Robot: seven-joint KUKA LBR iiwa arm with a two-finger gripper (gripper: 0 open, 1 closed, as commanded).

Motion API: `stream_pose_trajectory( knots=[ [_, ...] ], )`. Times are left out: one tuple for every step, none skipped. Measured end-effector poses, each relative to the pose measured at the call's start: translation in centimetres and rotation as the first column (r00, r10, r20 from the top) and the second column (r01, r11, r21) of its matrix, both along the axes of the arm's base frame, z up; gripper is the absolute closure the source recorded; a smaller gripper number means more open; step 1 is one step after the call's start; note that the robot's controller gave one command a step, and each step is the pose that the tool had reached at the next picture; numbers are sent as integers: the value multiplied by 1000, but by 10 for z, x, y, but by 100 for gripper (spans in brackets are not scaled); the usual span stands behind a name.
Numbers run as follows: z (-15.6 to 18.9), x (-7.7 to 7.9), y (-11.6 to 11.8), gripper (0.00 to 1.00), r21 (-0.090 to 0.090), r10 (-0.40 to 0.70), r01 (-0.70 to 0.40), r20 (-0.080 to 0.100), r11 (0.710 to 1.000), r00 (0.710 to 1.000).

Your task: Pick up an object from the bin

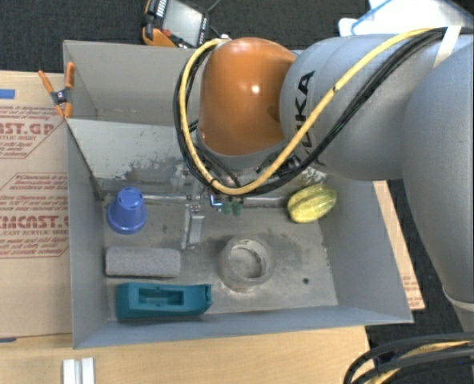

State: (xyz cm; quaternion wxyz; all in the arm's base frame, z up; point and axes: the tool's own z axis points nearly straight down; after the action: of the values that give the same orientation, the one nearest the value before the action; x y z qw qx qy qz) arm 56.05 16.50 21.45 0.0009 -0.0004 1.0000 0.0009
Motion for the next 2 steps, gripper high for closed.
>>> stream_pose_trajectory(
  knots=[
    [0, 0, 0, 0, 0, 1, -1, 0, 1000, 1000],
    [0, -4, -26, 0, 3, 39, -39, 1, 999, 999]
  ],
)
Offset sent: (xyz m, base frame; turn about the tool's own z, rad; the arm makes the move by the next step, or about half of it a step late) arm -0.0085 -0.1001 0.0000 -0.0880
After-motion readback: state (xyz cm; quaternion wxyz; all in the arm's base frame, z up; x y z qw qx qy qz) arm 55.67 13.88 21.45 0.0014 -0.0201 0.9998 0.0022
